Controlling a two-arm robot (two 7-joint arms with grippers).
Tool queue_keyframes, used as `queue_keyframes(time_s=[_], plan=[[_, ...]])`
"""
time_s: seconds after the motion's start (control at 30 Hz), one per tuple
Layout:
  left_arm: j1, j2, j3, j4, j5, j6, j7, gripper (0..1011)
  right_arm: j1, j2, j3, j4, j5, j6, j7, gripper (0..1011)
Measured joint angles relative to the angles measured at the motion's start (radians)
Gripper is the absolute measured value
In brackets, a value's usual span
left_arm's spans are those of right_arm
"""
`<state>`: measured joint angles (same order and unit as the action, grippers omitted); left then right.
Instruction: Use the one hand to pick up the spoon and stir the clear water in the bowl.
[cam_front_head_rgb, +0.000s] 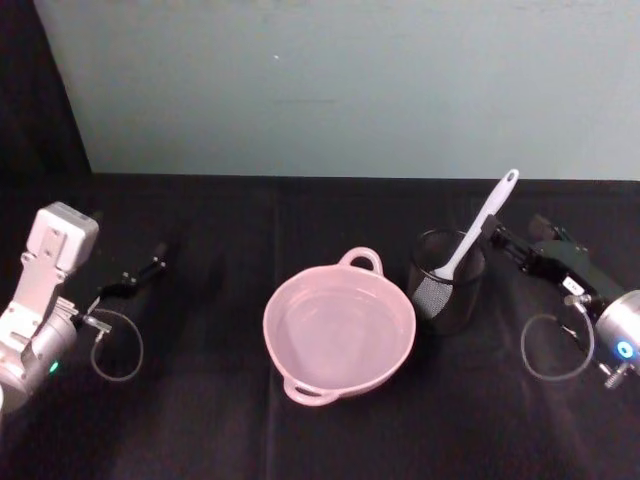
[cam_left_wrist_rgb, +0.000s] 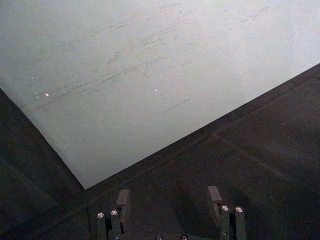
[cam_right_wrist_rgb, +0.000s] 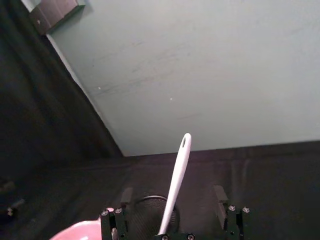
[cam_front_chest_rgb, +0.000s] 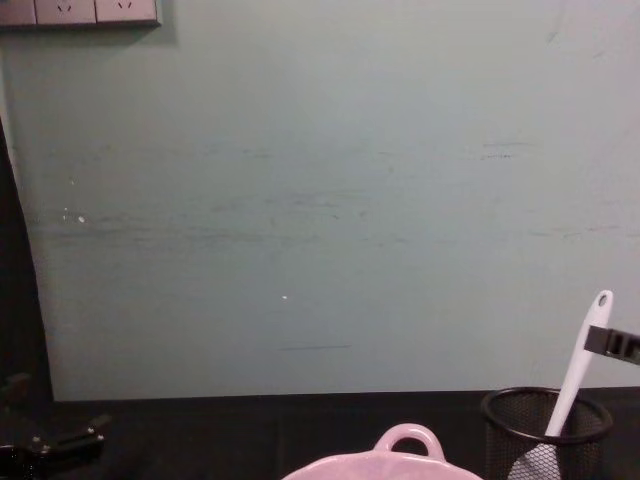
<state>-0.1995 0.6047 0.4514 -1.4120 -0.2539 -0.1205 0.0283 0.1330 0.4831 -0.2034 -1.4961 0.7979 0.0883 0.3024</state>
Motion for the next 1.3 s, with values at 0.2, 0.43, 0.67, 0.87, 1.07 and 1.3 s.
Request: queue_keyframes(time_s=[0.2, 0.43, 0.67, 0.87, 1.07, 1.3], plan=[[0.0, 0.0, 0.0, 0.0, 0.0, 0.0, 0.0, 1005, 0.088, -0.031, -0.001, 0.108, 0.116, 0.084, 0.07, 1003], [0.0, 0.0, 0.0, 0.0, 0.0, 0.0, 0.0, 1005, 0.181, -0.052, -0.003, 0.24, 0.234, 0.159, 0.182, 1003], [0.0, 0.0, 0.0, 0.0, 0.0, 0.0, 0.0, 1005, 0.218, -0.059, -0.02, 0.301, 0.274, 0.165, 0.248, 1002], [0.0, 0.0, 0.0, 0.0, 0.0, 0.0, 0.0, 1005, 0.227, -0.052, -0.041, 0.319, 0.272, 0.14, 0.27, 1003], [0.0, 0.0, 0.0, 0.0, 0.0, 0.0, 0.0, 1005, 0.236, -0.043, -0.06, 0.327, 0.27, 0.121, 0.285, 929], [0.0, 0.0, 0.0, 0.0, 0.0, 0.0, 0.0, 1005, 0.241, -0.034, -0.075, 0.326, 0.283, 0.114, 0.281, 734]])
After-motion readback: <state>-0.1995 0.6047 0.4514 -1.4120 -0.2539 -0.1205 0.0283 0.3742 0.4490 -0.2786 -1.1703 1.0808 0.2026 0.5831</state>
